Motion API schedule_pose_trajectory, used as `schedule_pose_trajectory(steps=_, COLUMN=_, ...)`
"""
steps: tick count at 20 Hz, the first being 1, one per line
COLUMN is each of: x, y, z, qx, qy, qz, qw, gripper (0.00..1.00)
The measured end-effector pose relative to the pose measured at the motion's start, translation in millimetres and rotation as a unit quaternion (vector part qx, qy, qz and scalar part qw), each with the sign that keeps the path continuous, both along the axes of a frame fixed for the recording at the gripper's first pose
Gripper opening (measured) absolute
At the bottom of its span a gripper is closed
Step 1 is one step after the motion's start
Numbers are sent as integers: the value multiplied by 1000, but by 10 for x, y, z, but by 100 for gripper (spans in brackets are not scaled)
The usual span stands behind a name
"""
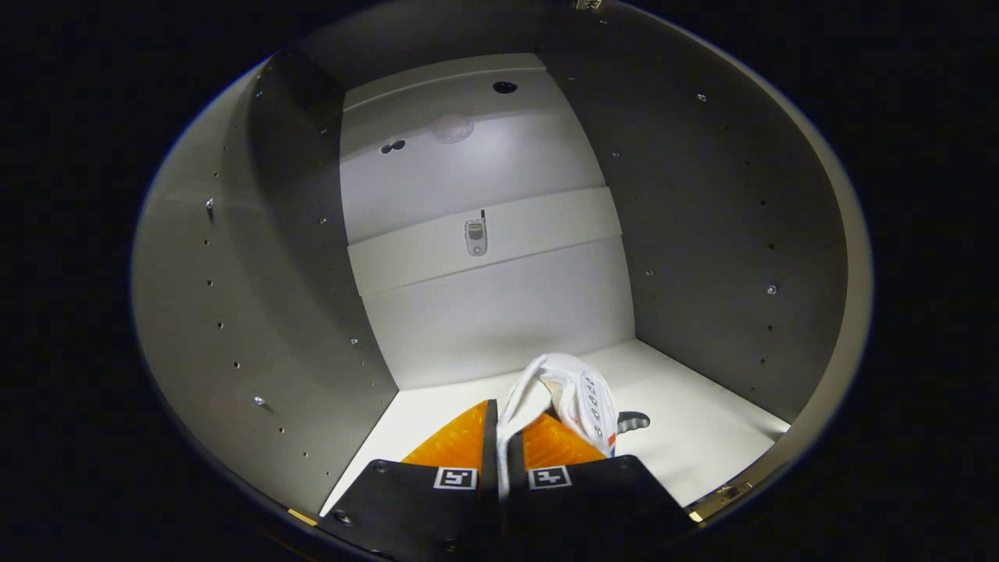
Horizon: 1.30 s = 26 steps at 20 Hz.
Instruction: Open the shoe cabinet door, grab the shoes and put them into the shoe cabinet, then close the shoe cabinet door.
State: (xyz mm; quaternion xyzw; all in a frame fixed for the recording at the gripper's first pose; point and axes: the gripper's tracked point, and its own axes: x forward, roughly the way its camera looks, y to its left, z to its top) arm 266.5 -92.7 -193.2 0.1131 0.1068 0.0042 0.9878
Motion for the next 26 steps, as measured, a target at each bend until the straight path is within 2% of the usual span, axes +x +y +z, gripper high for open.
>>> schedule_pose_trajectory(steps=6, x=-170, y=91, z=29, qx=-8, qy=17, qz=15, qw=1000, gripper=19)
schedule_pose_trajectory(steps=7, x=-222, y=106, z=51, qx=-13, qy=19, qz=18, qw=1000, gripper=28)
schedule_pose_trajectory(steps=9, x=-323, y=174, z=129, qx=-26, qy=12, qz=28, qw=999, gripper=29)
schedule_pose_trajectory(steps=12, x=-486, y=180, z=199, qx=-36, qy=13, qz=30, qw=999, gripper=65)
schedule_pose_trajectory(steps=15, x=-694, y=169, z=342, qx=-35, qy=3, qz=26, qw=999, gripper=65)
schedule_pose_trajectory(steps=17, x=-891, y=142, z=457, qx=-41, qy=-7, qz=20, qw=999, gripper=73)
schedule_pose_trajectory(steps=19, x=-1142, y=128, z=581, qx=-43, qy=-16, qz=14, qw=999, gripper=73)
schedule_pose_trajectory(steps=21, x=-1437, y=110, z=692, qx=-44, qy=-21, qz=9, qw=999, gripper=74)
schedule_pose_trajectory(steps=23, x=-1774, y=64, z=794, qx=-50, qy=-24, qz=0, qw=998, gripper=85)
schedule_pose_trajectory(steps=26, x=-2309, y=-52, z=992, qx=-45, qy=-36, qz=-16, qw=998, gripper=88)
